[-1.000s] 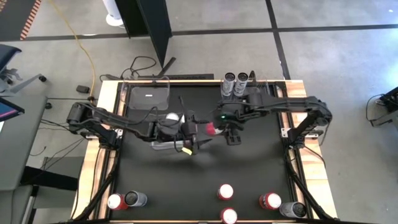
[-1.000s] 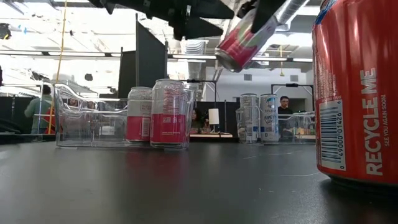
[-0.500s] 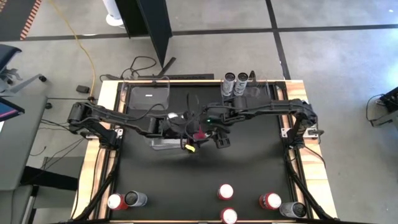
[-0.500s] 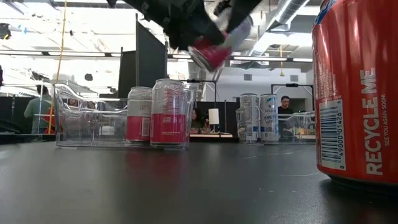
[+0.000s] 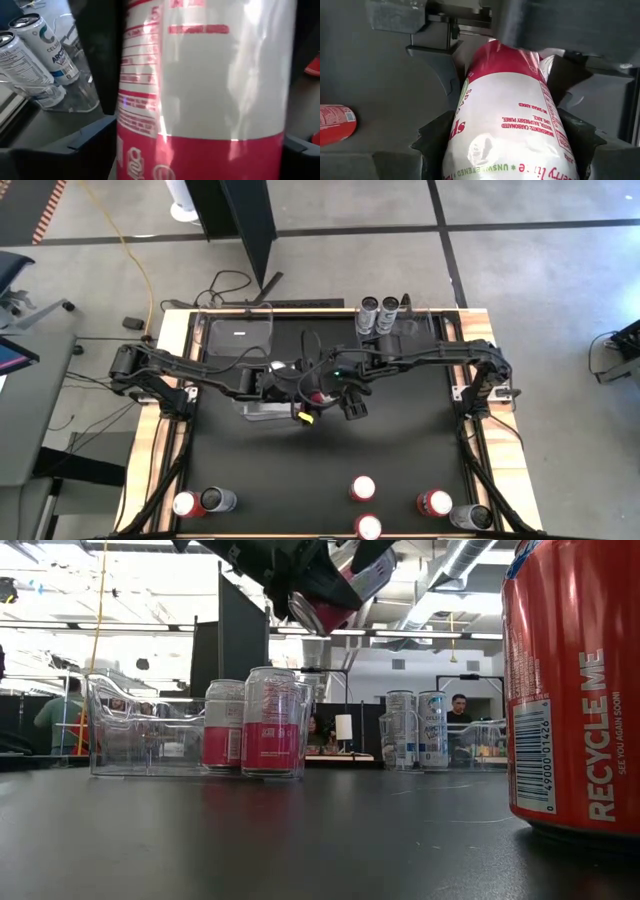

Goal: Sort soda cans
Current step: Put the pink-white soda can into the bottom transparent bin

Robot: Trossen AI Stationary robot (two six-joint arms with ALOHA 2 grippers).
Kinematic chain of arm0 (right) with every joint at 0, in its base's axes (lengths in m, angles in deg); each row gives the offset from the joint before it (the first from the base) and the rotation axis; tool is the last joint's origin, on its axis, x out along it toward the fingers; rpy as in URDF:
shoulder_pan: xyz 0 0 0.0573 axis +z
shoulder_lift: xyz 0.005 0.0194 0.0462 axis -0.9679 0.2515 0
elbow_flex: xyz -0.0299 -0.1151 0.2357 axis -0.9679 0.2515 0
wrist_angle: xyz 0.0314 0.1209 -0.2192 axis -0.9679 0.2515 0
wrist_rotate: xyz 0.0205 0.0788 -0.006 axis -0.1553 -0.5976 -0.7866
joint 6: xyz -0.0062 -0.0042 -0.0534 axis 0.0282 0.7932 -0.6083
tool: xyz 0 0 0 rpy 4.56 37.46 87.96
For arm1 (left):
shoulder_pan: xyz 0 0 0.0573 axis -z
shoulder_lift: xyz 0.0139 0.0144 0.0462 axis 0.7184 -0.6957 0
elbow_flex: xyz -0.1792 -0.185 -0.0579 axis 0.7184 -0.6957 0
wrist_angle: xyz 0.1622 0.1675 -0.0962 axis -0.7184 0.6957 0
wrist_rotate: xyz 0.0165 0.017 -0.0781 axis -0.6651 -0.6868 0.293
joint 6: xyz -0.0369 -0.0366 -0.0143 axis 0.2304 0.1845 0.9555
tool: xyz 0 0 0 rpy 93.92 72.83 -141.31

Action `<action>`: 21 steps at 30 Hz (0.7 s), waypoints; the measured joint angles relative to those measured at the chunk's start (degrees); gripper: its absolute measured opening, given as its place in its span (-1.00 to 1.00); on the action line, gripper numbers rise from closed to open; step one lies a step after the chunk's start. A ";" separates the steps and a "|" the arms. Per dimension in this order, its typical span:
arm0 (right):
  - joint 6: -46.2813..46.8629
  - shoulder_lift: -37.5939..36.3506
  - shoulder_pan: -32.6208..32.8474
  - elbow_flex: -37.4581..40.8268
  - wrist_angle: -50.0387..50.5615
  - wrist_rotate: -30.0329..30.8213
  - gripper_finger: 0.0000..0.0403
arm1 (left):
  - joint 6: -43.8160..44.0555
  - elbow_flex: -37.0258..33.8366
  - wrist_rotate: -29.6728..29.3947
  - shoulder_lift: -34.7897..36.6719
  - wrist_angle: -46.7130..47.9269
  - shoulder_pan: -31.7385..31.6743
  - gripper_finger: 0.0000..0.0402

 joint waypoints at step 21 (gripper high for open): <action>-1.46 -1.36 0.58 0.04 -0.34 0.28 0.94 | -0.88 0.03 -2.02 0.07 -0.75 0.46 0.38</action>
